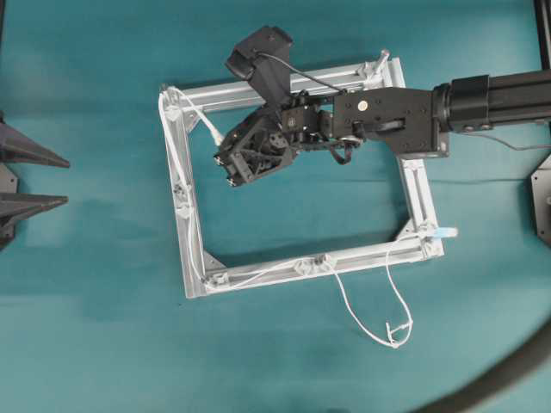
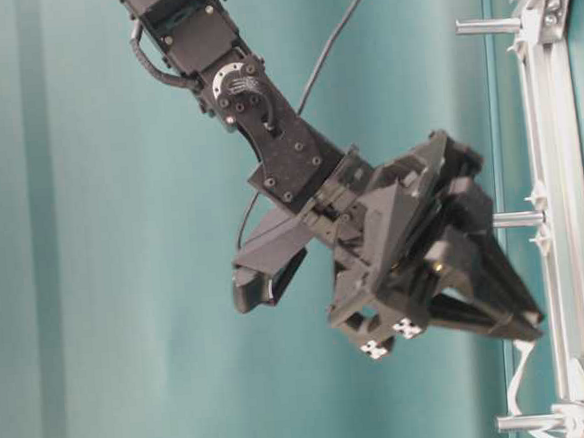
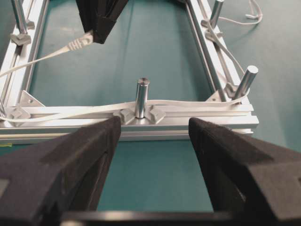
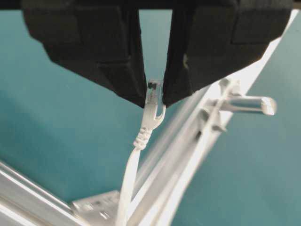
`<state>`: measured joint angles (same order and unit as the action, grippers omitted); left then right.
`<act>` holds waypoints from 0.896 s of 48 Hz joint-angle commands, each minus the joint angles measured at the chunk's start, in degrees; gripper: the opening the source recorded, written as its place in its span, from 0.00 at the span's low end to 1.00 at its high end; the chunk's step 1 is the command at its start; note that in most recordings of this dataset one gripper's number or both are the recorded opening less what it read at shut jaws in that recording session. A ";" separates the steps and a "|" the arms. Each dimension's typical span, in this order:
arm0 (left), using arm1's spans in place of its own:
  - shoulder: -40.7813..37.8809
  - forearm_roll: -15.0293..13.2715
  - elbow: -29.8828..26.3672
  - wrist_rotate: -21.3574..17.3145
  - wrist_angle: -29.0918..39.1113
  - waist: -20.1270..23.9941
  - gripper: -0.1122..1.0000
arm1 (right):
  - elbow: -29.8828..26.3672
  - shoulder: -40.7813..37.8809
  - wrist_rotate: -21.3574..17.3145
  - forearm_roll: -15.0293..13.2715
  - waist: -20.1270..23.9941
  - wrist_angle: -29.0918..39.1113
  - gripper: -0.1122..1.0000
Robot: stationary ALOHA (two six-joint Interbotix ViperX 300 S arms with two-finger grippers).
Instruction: Move the cable alternately left and right between 8 pins so it hooks onto each one.
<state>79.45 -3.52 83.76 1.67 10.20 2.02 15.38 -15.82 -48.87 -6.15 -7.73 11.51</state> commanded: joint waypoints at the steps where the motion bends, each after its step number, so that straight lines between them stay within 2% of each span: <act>1: -0.44 0.09 -1.41 0.18 -0.26 0.26 0.75 | -0.70 1.58 0.09 -0.26 0.26 -1.76 0.23; 9: -0.44 0.09 -1.41 0.18 -0.26 0.26 0.75 | -0.26 2.37 0.09 -0.53 1.32 0.97 0.23; 22: -0.44 0.09 -1.41 0.18 -0.26 0.18 0.75 | 4.31 5.10 0.09 -1.58 1.85 11.60 0.23; 43: -0.44 0.09 -1.41 0.18 -0.26 0.18 0.75 | 12.57 12.83 -2.02 -2.11 -1.76 14.06 0.23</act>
<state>79.45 -3.52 83.76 1.67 10.20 2.02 27.51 -5.98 -50.63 -8.09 -8.61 24.61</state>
